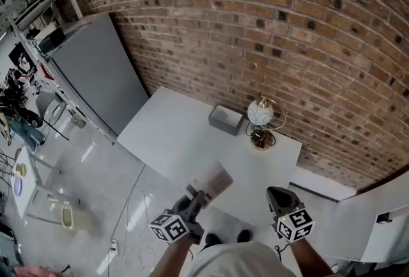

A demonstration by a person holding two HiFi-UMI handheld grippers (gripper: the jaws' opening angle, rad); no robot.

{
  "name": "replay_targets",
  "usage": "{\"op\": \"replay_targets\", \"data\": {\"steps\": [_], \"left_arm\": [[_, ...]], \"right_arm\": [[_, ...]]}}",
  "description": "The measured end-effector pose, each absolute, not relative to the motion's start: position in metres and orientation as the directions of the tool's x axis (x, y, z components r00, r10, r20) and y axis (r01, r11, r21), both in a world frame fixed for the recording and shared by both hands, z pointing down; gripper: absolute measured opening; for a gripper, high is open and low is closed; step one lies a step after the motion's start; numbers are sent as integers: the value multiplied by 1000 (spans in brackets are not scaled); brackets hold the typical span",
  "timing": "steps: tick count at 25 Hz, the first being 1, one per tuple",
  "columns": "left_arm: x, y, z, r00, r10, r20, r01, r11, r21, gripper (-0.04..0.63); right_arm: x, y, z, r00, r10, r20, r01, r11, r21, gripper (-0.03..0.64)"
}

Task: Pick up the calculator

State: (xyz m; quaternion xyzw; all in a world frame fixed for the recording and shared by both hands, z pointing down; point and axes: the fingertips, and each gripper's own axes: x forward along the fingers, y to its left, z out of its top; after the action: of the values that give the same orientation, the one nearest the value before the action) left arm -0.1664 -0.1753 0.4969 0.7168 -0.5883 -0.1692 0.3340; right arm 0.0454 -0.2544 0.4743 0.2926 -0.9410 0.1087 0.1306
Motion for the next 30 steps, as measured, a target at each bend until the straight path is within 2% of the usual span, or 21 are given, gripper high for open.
{"op": "replay_targets", "data": {"steps": [16,30], "left_arm": [[-197,-144,465,222,-972,79,-709,-105,697,94],[-194,-144,466,244,-967,76,-712,-126,691,94]], "right_arm": [[51,-224,434,-780,-583,227,-610,789,-72,11],[50,-216,434,-781,-582,225,-608,791,-65,11]]}}
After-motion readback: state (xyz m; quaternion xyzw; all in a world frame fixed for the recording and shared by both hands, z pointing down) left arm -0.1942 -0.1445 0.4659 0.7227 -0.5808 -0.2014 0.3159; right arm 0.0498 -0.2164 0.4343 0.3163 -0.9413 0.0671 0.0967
